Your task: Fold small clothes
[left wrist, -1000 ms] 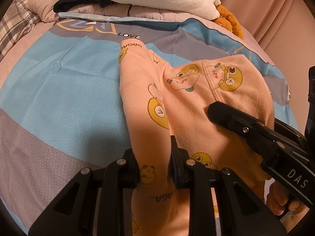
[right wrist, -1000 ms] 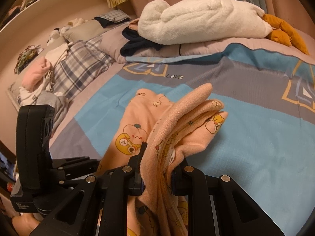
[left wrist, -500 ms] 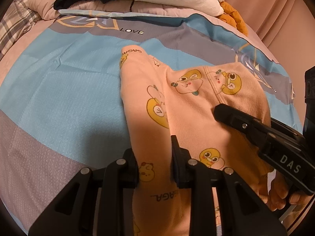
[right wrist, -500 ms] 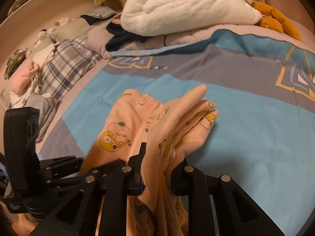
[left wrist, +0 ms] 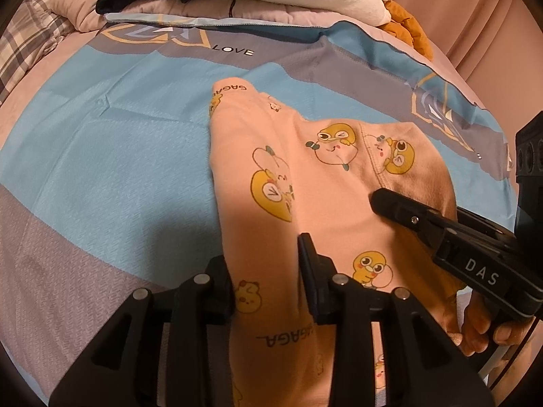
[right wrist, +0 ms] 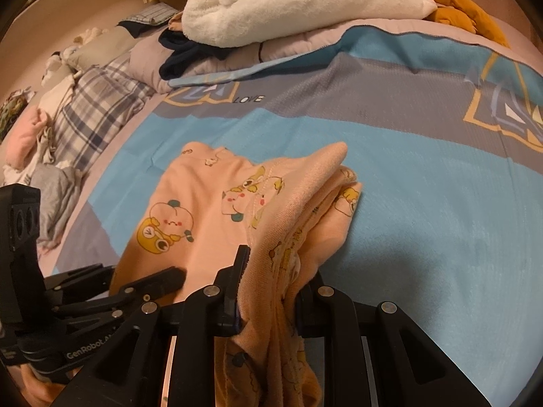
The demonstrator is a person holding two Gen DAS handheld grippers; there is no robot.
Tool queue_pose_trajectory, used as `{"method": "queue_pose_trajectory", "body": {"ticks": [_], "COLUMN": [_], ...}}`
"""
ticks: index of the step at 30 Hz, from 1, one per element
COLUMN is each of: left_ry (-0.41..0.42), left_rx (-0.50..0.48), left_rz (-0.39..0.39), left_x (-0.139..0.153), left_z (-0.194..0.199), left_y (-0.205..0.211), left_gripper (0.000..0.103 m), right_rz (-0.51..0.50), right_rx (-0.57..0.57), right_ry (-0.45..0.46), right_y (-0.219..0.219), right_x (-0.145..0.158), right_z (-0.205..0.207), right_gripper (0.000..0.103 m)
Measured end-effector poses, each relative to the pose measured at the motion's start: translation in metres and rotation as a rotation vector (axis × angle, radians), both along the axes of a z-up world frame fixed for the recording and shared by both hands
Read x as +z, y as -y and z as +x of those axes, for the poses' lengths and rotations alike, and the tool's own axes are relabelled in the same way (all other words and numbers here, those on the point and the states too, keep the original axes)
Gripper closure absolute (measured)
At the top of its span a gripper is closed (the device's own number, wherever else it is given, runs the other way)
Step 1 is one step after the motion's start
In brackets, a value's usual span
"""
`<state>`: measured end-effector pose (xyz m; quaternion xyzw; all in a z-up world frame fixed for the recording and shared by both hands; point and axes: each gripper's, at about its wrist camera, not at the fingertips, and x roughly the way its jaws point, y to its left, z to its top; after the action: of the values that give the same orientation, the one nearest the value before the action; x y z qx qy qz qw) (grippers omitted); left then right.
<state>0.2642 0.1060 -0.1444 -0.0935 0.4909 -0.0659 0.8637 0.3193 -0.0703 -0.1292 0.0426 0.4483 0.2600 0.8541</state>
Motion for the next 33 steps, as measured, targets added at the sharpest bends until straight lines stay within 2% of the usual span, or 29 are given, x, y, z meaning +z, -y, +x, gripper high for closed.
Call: {"method": "queue_pose_trajectory", "body": {"ticks": [12,24,33], "left_ry": [-0.014,-0.025,-0.028], "left_rx": [0.027,0.057,0.065], "left_rz": [0.039,0.060,0.050], "left_x": [0.000,0.000,-0.001], "left_z": [-0.001,-0.011,-0.022], "left_y": [-0.003,-0.010,-0.014], "left_gripper": [0.054,0.040,0.039], "right_rz": [0.000,-0.013,-0.025], "right_rx": [-0.016,-0.019,-0.023], "right_ry": [-0.035,-0.028,-0.021], "right_y": [0.003,0.005,0.007], "right_x": [-0.004,-0.002,-0.003], "right_z": [0.004,0.001,0.000], "right_gripper": [0.082,0.081,0.081]}}
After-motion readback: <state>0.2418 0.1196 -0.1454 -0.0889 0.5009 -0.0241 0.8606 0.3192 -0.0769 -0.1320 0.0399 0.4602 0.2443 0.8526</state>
